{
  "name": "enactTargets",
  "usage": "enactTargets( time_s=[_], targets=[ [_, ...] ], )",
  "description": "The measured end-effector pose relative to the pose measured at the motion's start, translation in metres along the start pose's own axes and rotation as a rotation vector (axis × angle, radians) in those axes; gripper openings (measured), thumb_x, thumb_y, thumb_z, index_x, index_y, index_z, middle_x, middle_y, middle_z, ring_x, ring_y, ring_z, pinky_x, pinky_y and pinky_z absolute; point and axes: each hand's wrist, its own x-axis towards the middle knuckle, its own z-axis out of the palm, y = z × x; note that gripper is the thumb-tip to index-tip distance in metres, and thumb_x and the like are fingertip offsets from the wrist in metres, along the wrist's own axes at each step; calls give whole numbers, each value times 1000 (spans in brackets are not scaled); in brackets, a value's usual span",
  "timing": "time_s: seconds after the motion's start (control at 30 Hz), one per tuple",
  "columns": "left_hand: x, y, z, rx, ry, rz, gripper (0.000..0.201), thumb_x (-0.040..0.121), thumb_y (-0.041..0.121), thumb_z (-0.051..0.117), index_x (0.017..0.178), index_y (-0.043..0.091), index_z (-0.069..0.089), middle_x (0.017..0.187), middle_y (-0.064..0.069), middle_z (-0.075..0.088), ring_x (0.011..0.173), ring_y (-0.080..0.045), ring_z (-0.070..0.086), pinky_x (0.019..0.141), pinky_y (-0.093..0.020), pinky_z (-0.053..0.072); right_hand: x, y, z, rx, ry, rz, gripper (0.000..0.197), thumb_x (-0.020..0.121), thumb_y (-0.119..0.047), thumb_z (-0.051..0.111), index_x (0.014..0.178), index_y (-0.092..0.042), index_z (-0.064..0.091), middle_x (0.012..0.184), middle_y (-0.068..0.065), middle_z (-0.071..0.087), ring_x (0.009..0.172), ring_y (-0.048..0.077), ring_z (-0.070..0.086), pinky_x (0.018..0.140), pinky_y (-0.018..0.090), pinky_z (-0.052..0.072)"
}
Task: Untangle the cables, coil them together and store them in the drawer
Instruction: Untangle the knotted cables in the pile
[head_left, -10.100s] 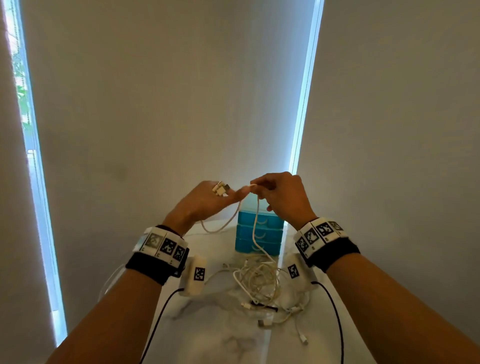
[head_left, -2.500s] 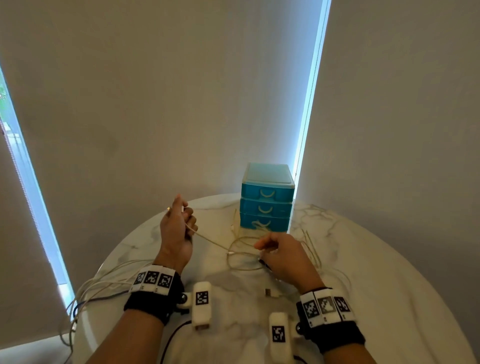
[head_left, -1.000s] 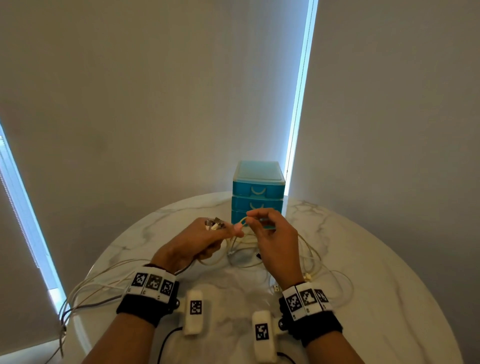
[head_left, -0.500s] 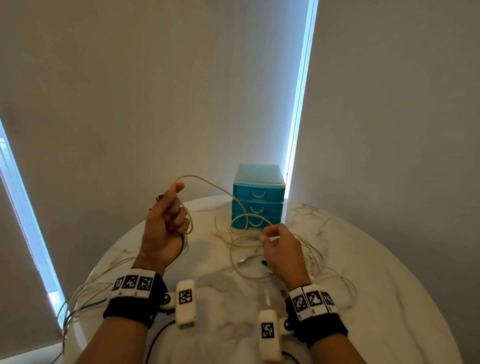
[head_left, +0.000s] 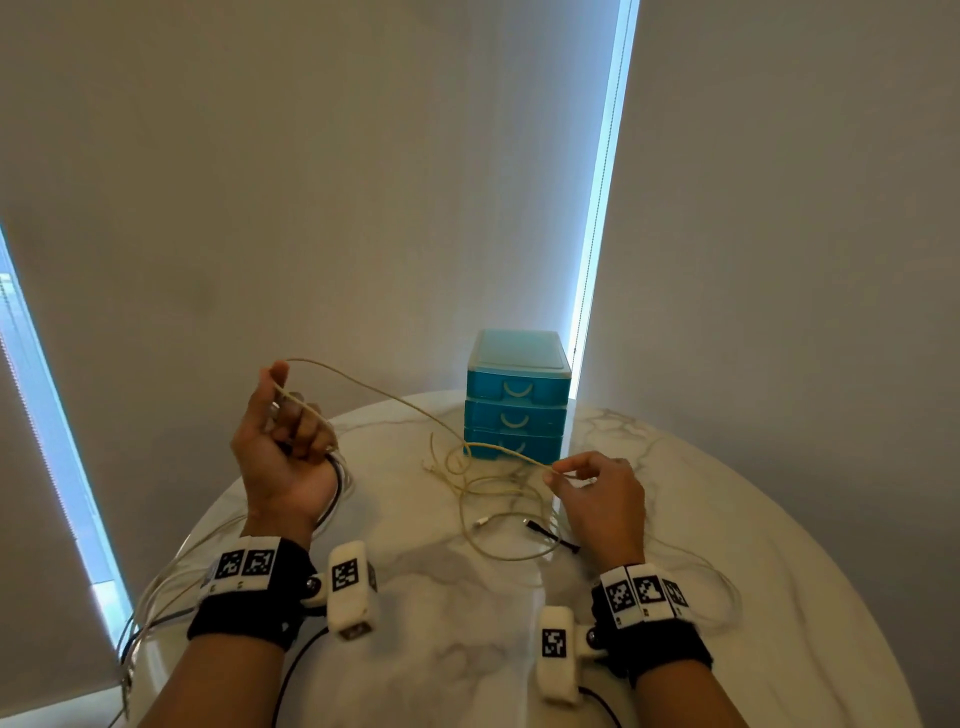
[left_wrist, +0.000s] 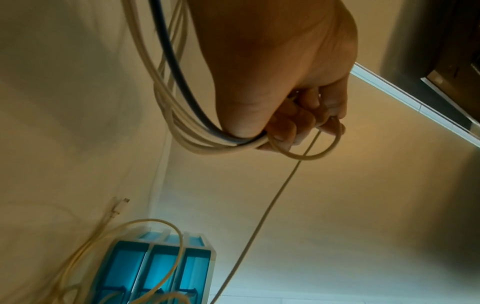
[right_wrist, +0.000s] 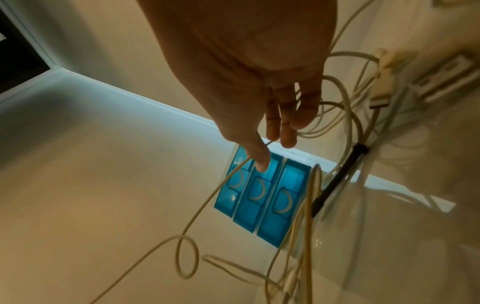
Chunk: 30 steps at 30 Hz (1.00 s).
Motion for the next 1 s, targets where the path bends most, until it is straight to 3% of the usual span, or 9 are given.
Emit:
enactTargets(
  time_s=[0.1, 0.23, 0.3, 0.4, 0.5, 0.57, 0.7, 0.83, 1.0],
  targets=[
    [3, 4, -7, -28, 55, 34, 19, 108, 37, 57, 104, 31, 74, 56, 9, 24, 48, -10, 15, 44, -23, 17, 2, 2, -8, 0, 28, 13, 16, 81, -27, 93, 81, -32, 78, 98, -9, 70, 82, 5, 66, 68, 21, 43],
    [5, 3, -12, -36, 107, 50, 18, 106, 38, 59, 103, 31, 75, 56, 9, 25, 48, -8, 17, 44, -22, 18, 5, -3, -20, 115, 100, 36, 12, 85, -23, 90, 85, -32, 83, 76, -14, 78, 55, 7, 72, 59, 18, 51],
    [6, 6, -15, -46, 143, 63, 18, 106, 38, 59, 103, 31, 75, 56, 10, 26, 47, -8, 18, 44, -22, 18, 8, 1, -26, 116, 203, 35, 10, 87, -25, 89, 89, -34, 84, 81, -16, 78, 61, 13, 74, 64, 22, 56],
    [8, 18, -25, -79, 203, 103, 16, 104, 39, 60, 104, 32, 75, 57, 10, 28, 48, -8, 20, 45, -22, 19, 13, 6, -33, 70, 323, 55, 7, 94, -28, 82, 96, -35, 83, 92, -10, 81, 77, 23, 76, 83, 42, 63],
    [9, 23, -29, -85, 203, 116, 17, 104, 40, 62, 103, 32, 76, 58, 10, 28, 48, -8, 20, 45, -22, 20, 14, 3, -33, 57, 342, 62, 14, 100, -23, 74, 104, -31, 84, 97, -6, 81, 84, 23, 75, 87, 46, 63],
    [8, 17, -24, -34, 177, 93, 19, 106, 38, 58, 102, 32, 76, 57, 10, 27, 47, -8, 18, 44, -22, 19, 13, 0, -28, 54, 301, 26, 20, 101, -16, 70, 101, -31, 83, 96, -12, 80, 82, 20, 74, 82, 46, 64],
    [9, 3, -12, 103, 41, 0, 19, 109, 33, 53, 104, 27, 70, 57, 10, 24, 48, -10, 12, 42, -23, 15, 5, -17, -20, 168, 116, -33, 27, 102, -8, 63, 90, -28, 77, 81, -10, 76, 62, 16, 70, 55, 24, 58],
    [6, -9, -2, 276, -64, -104, 21, 110, 29, 52, 102, 22, 71, 58, 9, 23, 49, -10, 11, 39, -23, 12, -8, -42, -14, 249, -77, -182, 25, 104, -11, 61, 91, -23, 79, 75, -11, 75, 72, -1, 67, 73, 22, 48],
    [-10, -24, 21, 670, -180, -342, 32, 101, 44, 66, 102, 12, 74, 63, 6, 22, 49, -9, 18, 45, -27, 11, -21, -59, -5, 341, -191, -309, 15, 106, -23, 66, 107, -29, 80, 80, -9, 76, 74, 6, 67, 70, 19, 53]
  ],
)
